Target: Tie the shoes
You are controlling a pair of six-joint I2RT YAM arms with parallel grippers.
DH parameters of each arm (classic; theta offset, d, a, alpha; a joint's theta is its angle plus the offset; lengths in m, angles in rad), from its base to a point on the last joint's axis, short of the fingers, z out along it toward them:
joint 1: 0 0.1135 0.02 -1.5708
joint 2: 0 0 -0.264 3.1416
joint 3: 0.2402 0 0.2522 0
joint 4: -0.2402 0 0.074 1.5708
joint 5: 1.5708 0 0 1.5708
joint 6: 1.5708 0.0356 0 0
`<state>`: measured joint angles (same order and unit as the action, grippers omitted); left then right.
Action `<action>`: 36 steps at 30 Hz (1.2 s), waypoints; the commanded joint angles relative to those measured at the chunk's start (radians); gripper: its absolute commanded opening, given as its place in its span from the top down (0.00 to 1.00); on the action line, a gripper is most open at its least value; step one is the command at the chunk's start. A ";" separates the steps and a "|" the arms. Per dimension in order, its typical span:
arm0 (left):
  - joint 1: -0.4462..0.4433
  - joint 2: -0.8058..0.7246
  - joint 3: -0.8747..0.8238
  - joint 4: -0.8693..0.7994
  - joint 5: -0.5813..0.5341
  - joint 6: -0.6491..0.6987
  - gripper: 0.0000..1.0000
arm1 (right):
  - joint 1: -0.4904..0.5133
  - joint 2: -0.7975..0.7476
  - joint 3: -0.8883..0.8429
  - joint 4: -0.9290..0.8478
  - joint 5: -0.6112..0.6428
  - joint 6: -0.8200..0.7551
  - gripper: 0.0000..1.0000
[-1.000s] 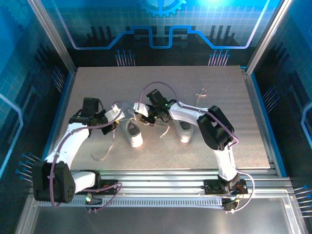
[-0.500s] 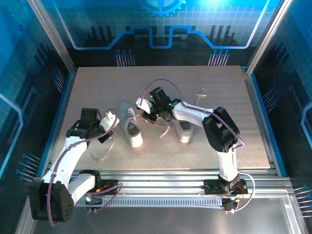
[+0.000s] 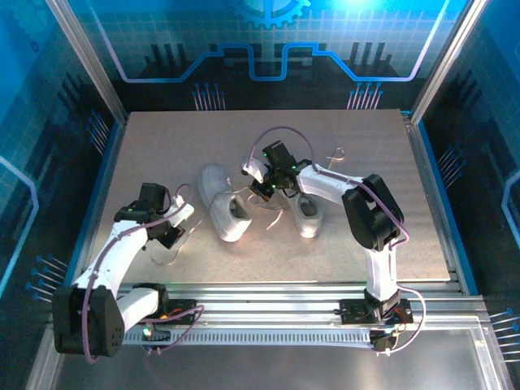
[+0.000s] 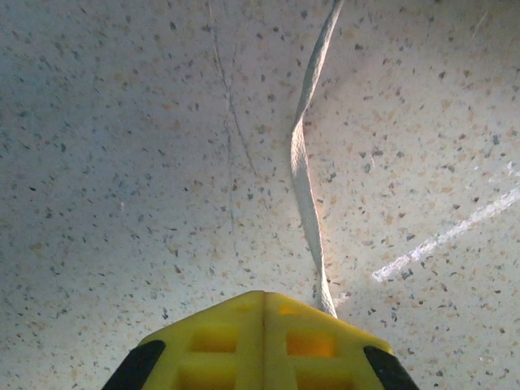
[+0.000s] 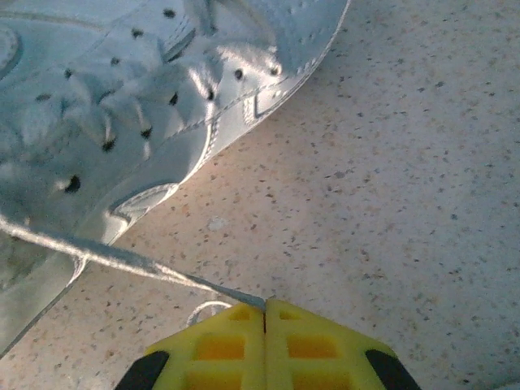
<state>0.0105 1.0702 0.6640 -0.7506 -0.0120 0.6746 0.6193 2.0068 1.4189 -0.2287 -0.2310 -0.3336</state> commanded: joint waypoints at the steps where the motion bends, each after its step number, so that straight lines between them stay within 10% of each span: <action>1: 0.008 -0.097 -0.040 0.023 0.102 0.027 1.00 | 0.024 -0.038 -0.010 -0.023 -0.064 -0.023 1.00; 6: 0.002 -0.243 -0.134 0.226 0.264 0.105 0.60 | 0.048 -0.022 0.000 -0.018 -0.105 -0.015 1.00; 10: 0.000 -0.185 -0.140 0.372 0.371 0.183 0.47 | 0.058 -0.014 0.005 -0.033 -0.102 -0.019 1.00; 22: 0.000 0.294 0.163 0.375 0.488 0.384 0.51 | 0.074 0.008 0.055 -0.094 -0.089 -0.019 1.00; 36: -0.010 0.488 0.296 0.219 0.538 0.531 0.54 | 0.082 0.053 0.115 -0.124 -0.062 -0.008 1.00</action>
<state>0.0101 1.5387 0.9310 -0.4450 0.4664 1.1381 0.6907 2.0388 1.5009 -0.3084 -0.3138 -0.3405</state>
